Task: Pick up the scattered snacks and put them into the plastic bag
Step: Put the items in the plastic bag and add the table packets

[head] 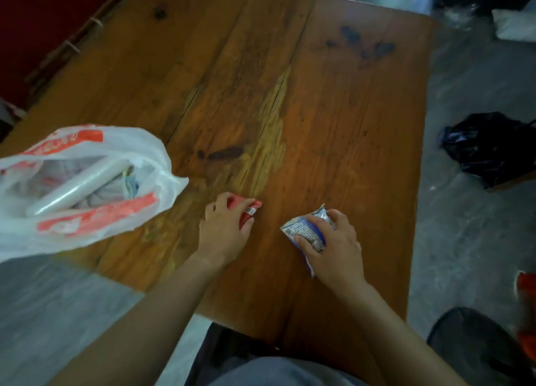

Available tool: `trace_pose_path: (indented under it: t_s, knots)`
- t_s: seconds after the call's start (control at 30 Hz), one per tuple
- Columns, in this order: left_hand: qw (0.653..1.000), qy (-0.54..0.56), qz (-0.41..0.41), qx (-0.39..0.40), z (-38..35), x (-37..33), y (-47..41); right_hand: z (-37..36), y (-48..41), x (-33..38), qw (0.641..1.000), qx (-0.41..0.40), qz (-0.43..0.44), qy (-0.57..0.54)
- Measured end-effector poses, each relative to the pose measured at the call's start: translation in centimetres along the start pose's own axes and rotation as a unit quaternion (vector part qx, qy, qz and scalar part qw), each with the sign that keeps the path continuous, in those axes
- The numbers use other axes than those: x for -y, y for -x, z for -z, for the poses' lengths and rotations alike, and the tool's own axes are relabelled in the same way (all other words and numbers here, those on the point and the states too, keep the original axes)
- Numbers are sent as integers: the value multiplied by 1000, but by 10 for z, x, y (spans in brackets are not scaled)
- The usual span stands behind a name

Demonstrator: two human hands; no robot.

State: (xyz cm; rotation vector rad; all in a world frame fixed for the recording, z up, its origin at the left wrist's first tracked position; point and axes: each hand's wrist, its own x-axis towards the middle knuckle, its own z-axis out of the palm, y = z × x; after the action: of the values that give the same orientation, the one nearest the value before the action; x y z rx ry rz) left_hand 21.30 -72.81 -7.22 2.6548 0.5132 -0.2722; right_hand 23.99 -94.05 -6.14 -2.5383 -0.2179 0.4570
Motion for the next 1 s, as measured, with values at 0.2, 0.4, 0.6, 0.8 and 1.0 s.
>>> trace_pose_path:
  t_s: [0.2, 0.4, 0.6, 0.8, 1.0]
  knots:
    - [986, 96, 103, -85, -18, -1, 114, -3, 37, -8, 992, 69, 101, -18]
    - [951, 121, 218, -183, 2, 29, 199, -27, 64, 49, 956, 138, 257, 16]
    - [918, 142, 258, -267, 24, 63, 232, -52, 72, 104, 925, 160, 343, 23]
    - [917, 155, 222, -293, 53, 130, 207, -87, 58, 172, 925, 138, 354, 11]
    - [965, 105, 108, -216, 112, 207, 133, -103, 21, 228, 956, 70, 283, 24]
